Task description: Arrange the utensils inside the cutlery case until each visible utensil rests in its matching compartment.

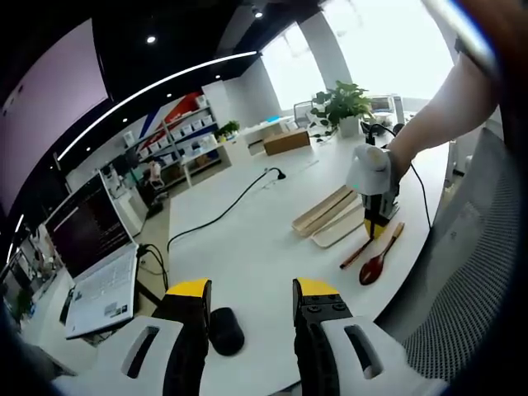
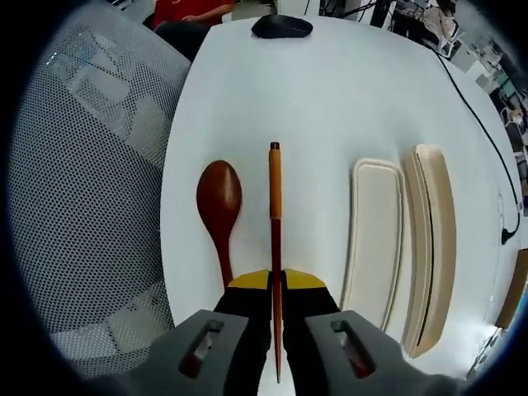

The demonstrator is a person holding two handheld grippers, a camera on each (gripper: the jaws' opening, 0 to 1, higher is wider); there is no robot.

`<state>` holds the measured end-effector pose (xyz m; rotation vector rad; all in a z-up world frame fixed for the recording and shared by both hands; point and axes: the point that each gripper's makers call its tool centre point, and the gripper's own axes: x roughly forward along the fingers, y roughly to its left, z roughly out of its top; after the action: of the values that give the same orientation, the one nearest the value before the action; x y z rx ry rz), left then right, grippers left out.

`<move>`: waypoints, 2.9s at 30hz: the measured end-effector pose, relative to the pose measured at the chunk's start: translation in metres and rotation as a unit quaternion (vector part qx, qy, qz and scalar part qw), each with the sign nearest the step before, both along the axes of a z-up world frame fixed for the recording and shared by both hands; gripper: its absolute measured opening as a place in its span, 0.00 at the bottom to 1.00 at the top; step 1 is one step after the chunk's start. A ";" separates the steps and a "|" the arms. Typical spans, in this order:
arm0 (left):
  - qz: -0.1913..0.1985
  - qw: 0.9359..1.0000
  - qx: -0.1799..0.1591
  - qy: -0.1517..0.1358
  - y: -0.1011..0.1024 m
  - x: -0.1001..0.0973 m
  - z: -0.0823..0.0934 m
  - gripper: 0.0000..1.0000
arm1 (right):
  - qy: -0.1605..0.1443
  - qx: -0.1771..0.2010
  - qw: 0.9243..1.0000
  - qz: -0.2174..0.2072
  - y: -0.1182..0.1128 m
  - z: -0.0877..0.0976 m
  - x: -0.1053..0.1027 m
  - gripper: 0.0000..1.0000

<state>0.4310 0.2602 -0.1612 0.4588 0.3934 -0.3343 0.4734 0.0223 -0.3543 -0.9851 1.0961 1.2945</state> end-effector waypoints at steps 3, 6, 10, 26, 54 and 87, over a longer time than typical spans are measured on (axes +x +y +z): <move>0.000 1.000 0.000 0.000 0.001 0.000 0.000 0.40 | -0.003 0.000 1.000 0.000 -0.001 0.004 0.003 0.00; 0.000 1.000 0.000 0.000 0.001 -0.001 -0.001 0.40 | -0.005 -0.002 1.000 0.000 -0.001 0.005 0.004 0.00; 0.000 1.000 0.000 0.000 0.002 -0.001 -0.001 0.40 | -0.001 -0.009 1.000 -0.002 -0.003 0.007 0.004 0.00; -0.002 1.000 0.003 0.002 0.002 -0.003 -0.001 0.40 | -0.004 -0.015 1.000 0.005 -0.005 0.013 0.006 0.00; -0.003 1.000 0.007 -0.001 0.000 -0.003 0.000 0.39 | -0.019 -0.024 1.000 0.002 -0.019 0.025 0.020 0.00; -0.001 1.000 0.003 0.002 0.002 -0.004 -0.001 0.39 | -0.070 -0.038 0.997 0.002 -0.027 0.043 0.061 0.00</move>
<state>0.4274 0.2620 -0.1625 0.4647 0.3980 -0.3369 0.5341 -0.0044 -0.3117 -1.1176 1.0410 1.1755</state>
